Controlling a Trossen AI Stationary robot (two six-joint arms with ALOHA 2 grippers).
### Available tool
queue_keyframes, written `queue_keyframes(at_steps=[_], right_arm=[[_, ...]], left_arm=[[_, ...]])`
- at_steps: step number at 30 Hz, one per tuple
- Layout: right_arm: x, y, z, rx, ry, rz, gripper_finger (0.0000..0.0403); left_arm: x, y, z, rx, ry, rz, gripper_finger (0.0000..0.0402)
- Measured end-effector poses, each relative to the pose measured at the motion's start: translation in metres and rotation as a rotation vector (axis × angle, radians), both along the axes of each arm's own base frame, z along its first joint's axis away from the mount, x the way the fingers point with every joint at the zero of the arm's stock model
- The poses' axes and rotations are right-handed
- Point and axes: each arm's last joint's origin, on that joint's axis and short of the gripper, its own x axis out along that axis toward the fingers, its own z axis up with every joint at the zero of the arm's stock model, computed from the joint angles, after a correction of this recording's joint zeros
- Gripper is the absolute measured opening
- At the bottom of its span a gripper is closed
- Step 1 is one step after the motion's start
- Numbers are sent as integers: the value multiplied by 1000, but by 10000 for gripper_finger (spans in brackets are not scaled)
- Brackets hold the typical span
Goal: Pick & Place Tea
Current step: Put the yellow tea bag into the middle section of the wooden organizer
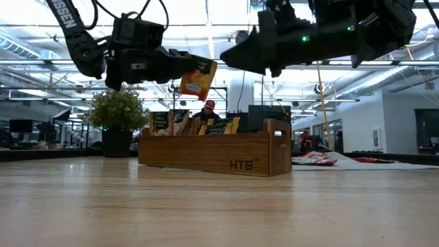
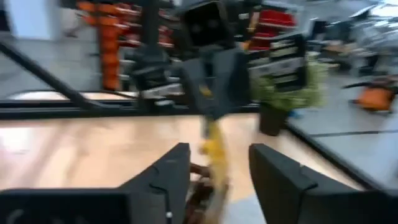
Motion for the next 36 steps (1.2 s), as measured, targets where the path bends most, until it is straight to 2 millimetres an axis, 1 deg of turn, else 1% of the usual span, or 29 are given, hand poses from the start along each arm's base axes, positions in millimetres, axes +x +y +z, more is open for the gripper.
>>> queue_keyframes(at_steps=[3, 6, 8, 14, 18, 23, 26, 28, 30, 32, 33, 36], right_arm=[[0, -1, 0, 41, -8, 26, 176], [1, -8, 0, 75, -18, 6, 184], [2, -11, 0, 91, -21, -1, 184], [17, -13, -3, 127, -7, 125, 177], [24, -11, -7, 120, 9, 129, 178], [25, -11, -8, 119, 12, 128, 172], [25, -13, -8, 121, 1, 124, 150], [25, -14, -7, 121, -6, 120, 123], [25, -16, -7, 123, -7, 114, 85], [26, -18, -8, 124, -2, 109, 33], [27, -19, -9, 121, 4, 108, 17], [33, -18, -14, 115, 45, 104, 4]], left_arm=[[1, -2, 0, 3, 0, -8, 3], [2, -6, 0, 11, -4, -21, 2], [2, -7, 0, 13, -5, -27, 3], [2, -7, 0, 13, -5, -27, 3], [2, -7, 0, 14, -5, -25, 2], [2, -7, 0, 11, -3, -24, 2], [2, -7, 0, 8, -1, -23, 3], [2, -7, 0, 6, 0, -23, 4], [2, -7, 0, 6, 0, -25, 3], [2, -7, 0, 5, 1, -24, 3], [2, -7, 0, 5, 1, -22, 4], [3, -7, -1, -13, 13, 12, 16]])
